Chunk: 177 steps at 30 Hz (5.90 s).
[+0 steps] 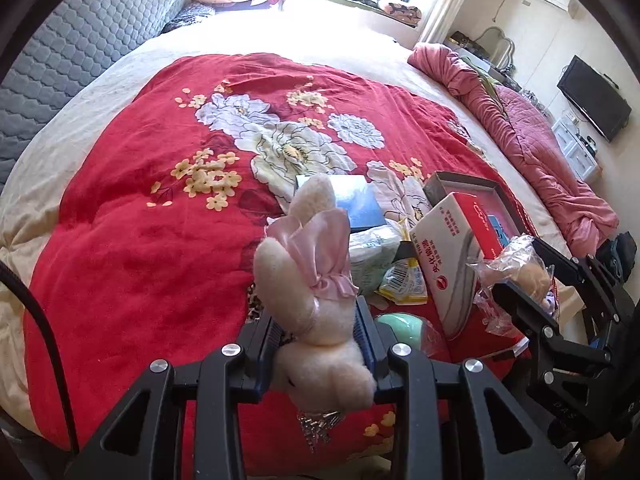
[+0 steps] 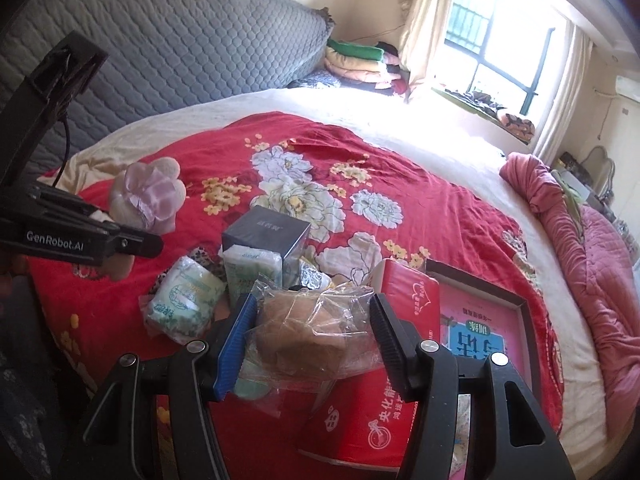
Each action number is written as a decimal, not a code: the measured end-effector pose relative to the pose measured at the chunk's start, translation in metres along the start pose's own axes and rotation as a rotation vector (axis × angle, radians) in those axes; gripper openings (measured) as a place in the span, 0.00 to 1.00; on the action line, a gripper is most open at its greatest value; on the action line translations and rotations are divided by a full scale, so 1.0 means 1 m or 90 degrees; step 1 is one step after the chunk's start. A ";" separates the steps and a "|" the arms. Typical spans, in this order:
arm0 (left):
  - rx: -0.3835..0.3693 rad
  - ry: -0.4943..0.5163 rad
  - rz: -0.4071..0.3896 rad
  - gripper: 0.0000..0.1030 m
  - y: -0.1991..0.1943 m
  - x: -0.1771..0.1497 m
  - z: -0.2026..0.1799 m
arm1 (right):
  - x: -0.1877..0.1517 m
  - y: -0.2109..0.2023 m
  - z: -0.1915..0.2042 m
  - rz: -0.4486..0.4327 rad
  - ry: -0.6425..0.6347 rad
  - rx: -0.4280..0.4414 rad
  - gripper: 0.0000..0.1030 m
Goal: Organize soft objects
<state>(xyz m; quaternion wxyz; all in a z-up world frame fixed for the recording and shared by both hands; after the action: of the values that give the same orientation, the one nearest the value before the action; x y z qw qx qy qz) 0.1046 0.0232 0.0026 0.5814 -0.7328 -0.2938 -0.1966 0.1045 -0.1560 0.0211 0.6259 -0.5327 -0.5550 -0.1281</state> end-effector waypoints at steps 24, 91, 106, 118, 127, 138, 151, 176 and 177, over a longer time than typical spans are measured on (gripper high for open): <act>-0.063 0.116 -0.046 0.34 -0.018 0.032 -0.105 | 0.022 -0.062 -0.073 -0.077 0.094 -0.080 0.58; -0.135 0.339 0.180 0.34 0.144 -0.016 -0.298 | -0.145 -0.066 -0.189 0.119 0.321 -0.205 0.58; -0.133 0.344 0.196 0.34 0.157 -0.018 -0.300 | -0.151 -0.030 -0.181 0.184 0.261 -0.182 0.58; -0.121 0.367 0.202 0.35 0.161 -0.023 -0.306 | -0.152 -0.021 -0.181 0.201 0.245 -0.178 0.59; -0.112 0.380 0.206 0.36 0.161 -0.025 -0.308 | -0.150 -0.022 -0.178 0.198 0.237 -0.173 0.66; -0.116 0.384 0.209 0.36 0.159 -0.025 -0.306 | -0.147 -0.038 -0.180 0.179 0.248 -0.182 0.74; -0.142 0.386 0.215 0.47 0.152 -0.028 -0.305 | -0.145 -0.063 -0.190 0.151 0.267 -0.201 0.75; -0.147 0.305 0.138 0.63 0.098 -0.009 -0.272 | -0.130 -0.082 -0.194 0.102 0.328 -0.203 0.75; -0.147 0.301 0.133 0.63 0.094 -0.009 -0.270 | -0.131 -0.082 -0.196 0.101 0.348 -0.191 0.75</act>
<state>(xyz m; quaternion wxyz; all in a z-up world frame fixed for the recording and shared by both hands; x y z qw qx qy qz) 0.1746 -0.2545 -0.0059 0.5635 -0.7544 -0.0482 -0.3331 0.1060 -0.4038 -0.0084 0.6743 -0.6064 -0.2979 -0.2980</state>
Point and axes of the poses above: each gripper's, at about its wrist camera, not at the fingertips, and y roughly the way its jaws point, z to its left, x to its top, the point moved 1 cm from there along y, roughly the way its jaws point, and after that the axes turned 10 degrees about -z, right-handed, at the moved point
